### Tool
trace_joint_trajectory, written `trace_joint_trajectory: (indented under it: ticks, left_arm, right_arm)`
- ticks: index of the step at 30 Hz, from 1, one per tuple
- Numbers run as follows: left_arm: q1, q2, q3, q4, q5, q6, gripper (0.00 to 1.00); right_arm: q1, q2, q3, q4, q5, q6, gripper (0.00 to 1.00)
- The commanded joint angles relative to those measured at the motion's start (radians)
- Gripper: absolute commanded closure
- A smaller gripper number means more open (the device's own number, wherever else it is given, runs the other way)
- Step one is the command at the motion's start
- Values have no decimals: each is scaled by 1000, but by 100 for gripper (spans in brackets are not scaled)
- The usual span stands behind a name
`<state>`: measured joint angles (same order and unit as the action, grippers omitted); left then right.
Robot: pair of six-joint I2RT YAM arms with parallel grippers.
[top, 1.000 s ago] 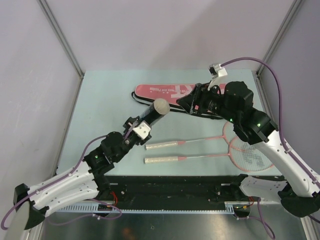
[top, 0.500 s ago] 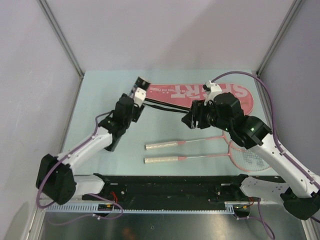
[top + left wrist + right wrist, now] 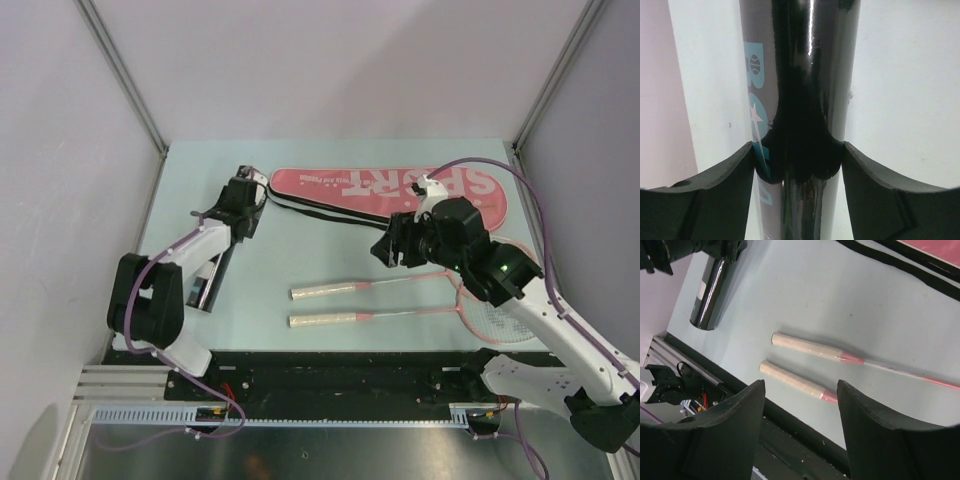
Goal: Pack up the badminton gear
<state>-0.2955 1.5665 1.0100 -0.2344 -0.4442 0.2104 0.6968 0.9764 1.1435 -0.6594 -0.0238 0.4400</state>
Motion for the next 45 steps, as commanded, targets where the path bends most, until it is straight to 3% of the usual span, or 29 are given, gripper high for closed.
trace_joint_trajectory:
  ticks: [1, 15, 19, 25, 33, 40, 45]
  left_arm:
    - [38, 43, 71, 17, -53, 21, 99]
    - [237, 239, 278, -109, 39, 63, 96]
    - [262, 375, 344, -143, -43, 110, 98]
    - [292, 443, 413, -141, -25, 141, 98]
    - [331, 599, 679, -180, -2, 199, 91]
    - [328, 795, 1004, -310, 48, 182, 82]
    - [329, 891, 1116, -352, 30, 198, 78]
  right_arm:
    - [-8, 21, -2, 92, -70, -38, 36]
    - [-121, 103, 1, 122, -198, -84, 35]
    - [-129, 152, 1, 152, -249, -89, 36]
    - [-158, 200, 1, 138, -313, -113, 36]
    - [-160, 240, 1, 149, -383, -98, 36]
    - [-168, 277, 1, 152, -375, -104, 36]
    - [-187, 295, 1, 159, -380, -104, 36]
